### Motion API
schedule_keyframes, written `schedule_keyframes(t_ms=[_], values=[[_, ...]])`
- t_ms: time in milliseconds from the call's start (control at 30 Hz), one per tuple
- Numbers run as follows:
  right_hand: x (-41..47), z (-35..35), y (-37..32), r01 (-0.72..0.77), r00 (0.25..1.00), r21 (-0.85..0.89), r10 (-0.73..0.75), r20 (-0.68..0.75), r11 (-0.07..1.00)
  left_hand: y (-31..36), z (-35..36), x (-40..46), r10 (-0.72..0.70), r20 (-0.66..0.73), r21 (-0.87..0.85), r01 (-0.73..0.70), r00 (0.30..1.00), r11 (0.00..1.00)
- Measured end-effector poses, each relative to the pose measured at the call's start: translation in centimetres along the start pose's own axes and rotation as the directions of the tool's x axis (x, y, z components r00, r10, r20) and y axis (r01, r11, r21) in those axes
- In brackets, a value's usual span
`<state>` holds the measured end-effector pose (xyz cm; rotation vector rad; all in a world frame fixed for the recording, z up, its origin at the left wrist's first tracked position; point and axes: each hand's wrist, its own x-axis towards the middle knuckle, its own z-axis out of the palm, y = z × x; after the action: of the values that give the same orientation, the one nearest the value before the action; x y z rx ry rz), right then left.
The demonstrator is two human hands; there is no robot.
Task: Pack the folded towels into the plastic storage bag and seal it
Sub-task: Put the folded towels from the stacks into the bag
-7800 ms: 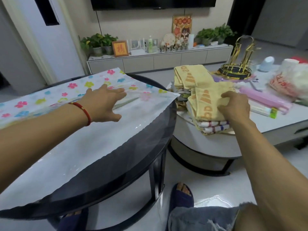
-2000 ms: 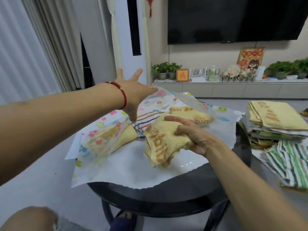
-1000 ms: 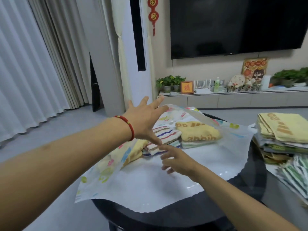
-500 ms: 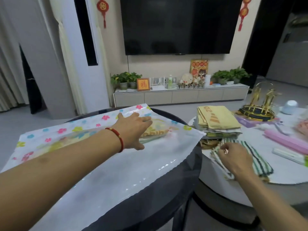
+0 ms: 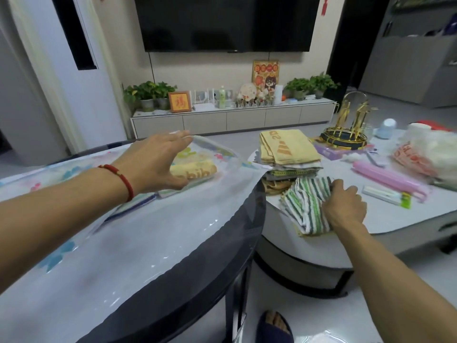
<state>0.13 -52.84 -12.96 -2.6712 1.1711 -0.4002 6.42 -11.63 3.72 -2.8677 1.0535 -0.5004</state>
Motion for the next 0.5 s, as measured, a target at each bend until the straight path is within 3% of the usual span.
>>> schedule_keyframes(t_ms=[67,233,300,400,500], values=[[0.1,-0.6,-0.2,0.002,0.999,0.163,-0.009,0.044,0.987,0.0,-0.2,-0.3,-0.004,0.009,0.017,0.004,1.0,1.0],[1.0,-3.0,0.7,-0.204,0.958,0.42,0.092,0.272,0.884,-0.1,-1.0,-0.6,-0.05,0.046,0.061,0.047,0.998,0.997],[0.9,-4.3,0.5,-0.274,0.926,0.582,0.047,0.374,0.766,-0.2,-1.5,-0.4,-0.061,0.061,0.081,0.055,0.996,0.995],[-0.8,-7.0,-0.6,-0.423,0.8,0.714,-0.139,0.583,0.559,-0.6,-2.3,0.0,-0.074,0.066,0.109,0.066,0.995,0.992],[-2.3,-9.4,-1.4,-0.442,0.618,0.748,-0.437,0.654,0.495,-1.0,-2.8,0.4,-0.081,0.05,0.112,0.075,0.995,0.991]])
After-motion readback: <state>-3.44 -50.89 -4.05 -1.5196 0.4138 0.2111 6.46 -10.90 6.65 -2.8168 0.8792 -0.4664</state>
